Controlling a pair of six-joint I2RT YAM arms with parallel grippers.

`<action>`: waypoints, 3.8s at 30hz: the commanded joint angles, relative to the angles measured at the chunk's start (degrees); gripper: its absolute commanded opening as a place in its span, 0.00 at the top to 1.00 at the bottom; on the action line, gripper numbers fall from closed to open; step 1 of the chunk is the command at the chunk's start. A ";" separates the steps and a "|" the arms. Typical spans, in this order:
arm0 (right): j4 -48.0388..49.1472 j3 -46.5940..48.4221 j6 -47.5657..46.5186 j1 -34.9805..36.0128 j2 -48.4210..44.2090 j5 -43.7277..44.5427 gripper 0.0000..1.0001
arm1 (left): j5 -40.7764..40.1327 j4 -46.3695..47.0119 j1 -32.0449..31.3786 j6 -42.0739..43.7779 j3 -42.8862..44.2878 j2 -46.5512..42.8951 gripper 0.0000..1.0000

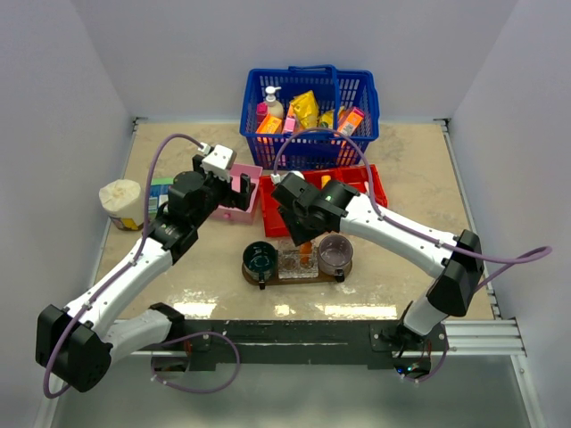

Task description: Prepare toiletry sets of a toothbrush and toothpaste on the tray

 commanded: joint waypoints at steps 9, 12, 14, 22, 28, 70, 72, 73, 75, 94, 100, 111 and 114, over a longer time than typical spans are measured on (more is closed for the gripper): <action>3.80 -0.38 0.29 0.37 -4.26 1.68 0.39 | 0.38 2.55 0.29 0.34 1.29 -0.31 0.02; 4.94 -1.08 -0.14 0.37 -5.23 0.54 0.34 | 0.11 2.55 0.29 0.34 1.37 -0.48 0.02; 5.73 -1.87 -0.76 0.29 -5.93 0.45 0.32 | -0.32 2.55 0.37 0.08 1.29 -0.74 0.02; 8.54 -3.01 -2.69 -2.96 -9.18 -2.00 0.31 | -5.42 6.06 0.29 -0.27 -1.79 -6.19 0.01; 10.21 -3.54 -6.02 -12.45 -13.58 -8.25 0.36 | -6.92 6.16 0.29 0.52 -1.88 -7.07 0.02; 40.80 -5.56 -10.78 -26.70 15.24 1.94 0.56 | -6.31 5.45 0.29 1.48 -1.44 -4.96 0.02; 40.89 -5.74 -10.87 -27.05 15.16 1.94 0.56 | -6.04 5.45 0.29 1.31 -1.35 -4.88 0.01; 41.07 -5.83 -10.78 -27.22 15.51 1.94 0.56 | -5.95 5.45 0.29 1.31 -1.35 -4.88 0.02; 41.16 -5.74 -10.69 -27.40 15.86 2.03 0.56 | -5.95 5.45 0.29 1.31 -1.26 -4.88 0.02; 41.59 -7.32 -9.90 -28.98 18.41 3.00 0.56 | -5.69 5.36 0.29 1.31 -1.26 -4.35 0.02; 42.30 -7.67 -9.20 -28.89 20.07 1.59 0.55 | -5.60 5.36 0.29 1.22 -1.26 -4.17 0.01; 43.79 -9.52 -8.67 -28.89 21.13 0.27 0.56 | -4.99 5.36 0.29 1.05 -1.26 -3.82 0.02; 44.06 -9.70 -8.67 -28.81 21.57 0.27 0.56 | -4.90 5.36 0.29 1.05 -1.17 -3.82 0.02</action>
